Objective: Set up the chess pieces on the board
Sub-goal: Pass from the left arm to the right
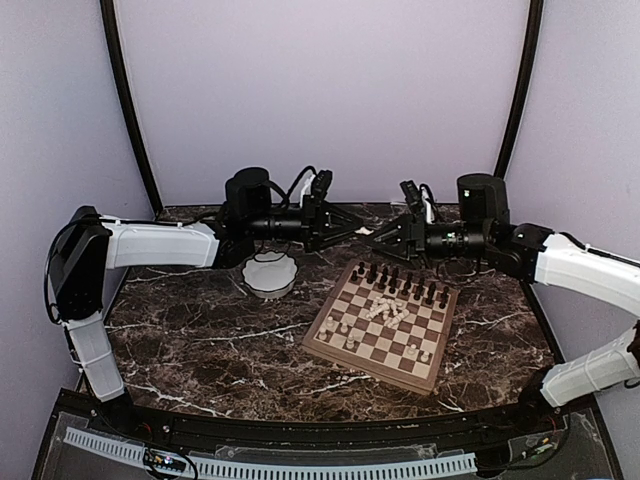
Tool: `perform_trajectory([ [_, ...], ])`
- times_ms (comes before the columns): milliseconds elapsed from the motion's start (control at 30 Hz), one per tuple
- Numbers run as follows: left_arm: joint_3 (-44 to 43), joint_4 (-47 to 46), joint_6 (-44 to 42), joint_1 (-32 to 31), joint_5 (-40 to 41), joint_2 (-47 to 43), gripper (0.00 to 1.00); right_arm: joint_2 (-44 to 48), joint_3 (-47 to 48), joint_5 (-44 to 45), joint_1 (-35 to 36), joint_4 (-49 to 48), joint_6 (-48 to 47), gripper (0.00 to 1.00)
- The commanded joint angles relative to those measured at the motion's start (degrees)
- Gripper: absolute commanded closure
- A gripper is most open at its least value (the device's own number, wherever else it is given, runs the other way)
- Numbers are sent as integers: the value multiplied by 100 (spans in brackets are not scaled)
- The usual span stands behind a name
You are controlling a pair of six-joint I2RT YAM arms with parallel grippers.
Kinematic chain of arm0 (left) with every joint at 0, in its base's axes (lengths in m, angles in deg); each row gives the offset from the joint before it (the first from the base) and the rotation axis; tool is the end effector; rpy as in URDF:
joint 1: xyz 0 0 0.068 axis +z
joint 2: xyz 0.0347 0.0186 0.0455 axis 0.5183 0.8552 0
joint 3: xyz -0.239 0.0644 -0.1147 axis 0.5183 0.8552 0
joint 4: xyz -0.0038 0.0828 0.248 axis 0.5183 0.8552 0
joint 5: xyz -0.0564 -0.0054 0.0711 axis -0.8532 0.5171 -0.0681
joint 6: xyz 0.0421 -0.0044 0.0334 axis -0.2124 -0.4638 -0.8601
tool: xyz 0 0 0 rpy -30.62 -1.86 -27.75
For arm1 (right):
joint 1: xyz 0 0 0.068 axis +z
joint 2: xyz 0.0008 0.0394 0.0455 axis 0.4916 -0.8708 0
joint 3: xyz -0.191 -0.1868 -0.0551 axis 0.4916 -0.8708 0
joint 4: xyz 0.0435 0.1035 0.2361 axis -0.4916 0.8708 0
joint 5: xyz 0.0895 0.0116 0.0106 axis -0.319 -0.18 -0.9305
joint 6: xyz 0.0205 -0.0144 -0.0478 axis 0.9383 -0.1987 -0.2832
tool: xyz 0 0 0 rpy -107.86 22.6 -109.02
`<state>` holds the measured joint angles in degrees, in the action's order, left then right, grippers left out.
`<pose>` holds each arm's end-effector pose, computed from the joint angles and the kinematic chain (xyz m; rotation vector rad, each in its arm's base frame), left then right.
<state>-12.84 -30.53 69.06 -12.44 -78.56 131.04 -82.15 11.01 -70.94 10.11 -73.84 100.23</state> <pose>0.2909 -0.3141 0.3023 0.5246 1.8567 -2.0147 0.2049 0.1934 0.3204 -0.2754 2.1535 1.4878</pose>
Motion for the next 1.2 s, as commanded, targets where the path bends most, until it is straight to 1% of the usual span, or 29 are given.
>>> perform_trajectory([
  [0, -130, -233, 9, -10, -154, -38, 98, -20, 174, -74, -86, -542, 92, 55],
  [133, -135, -243, 37, -10, -186, -8, 98, 46, 40, -126, -252, -833, 309, 57],
  [267, -150, -276, 71, 3, -208, 27, 98, 79, -40, -201, -333, -951, 373, 66],
  [367, -180, -274, 81, 2, -222, 63, 98, 74, -85, -242, -343, -1013, 422, 71],
  [567, -253, -280, 96, 0, -232, 115, 98, -27, -10, -325, -345, -907, 359, 69],
  [700, -251, -338, 119, 1, -203, 131, 98, -135, 70, -368, -346, -773, 301, 64],
  [800, -225, -398, 155, -1, -174, 136, 98, -205, 135, -401, -343, -663, 241, 65],
  [933, -214, -416, 167, 7, -166, 149, 98, -214, 123, -424, -343, -685, 257, 70],
  [1100, -206, -410, 185, 24, -165, 160, 98, -196, 119, -431, -343, -720, 259, 86],
  [1167, -216, -317, 170, 35, -139, 174, 95, -168, 154, -390, -346, -673, 222, 90],
])
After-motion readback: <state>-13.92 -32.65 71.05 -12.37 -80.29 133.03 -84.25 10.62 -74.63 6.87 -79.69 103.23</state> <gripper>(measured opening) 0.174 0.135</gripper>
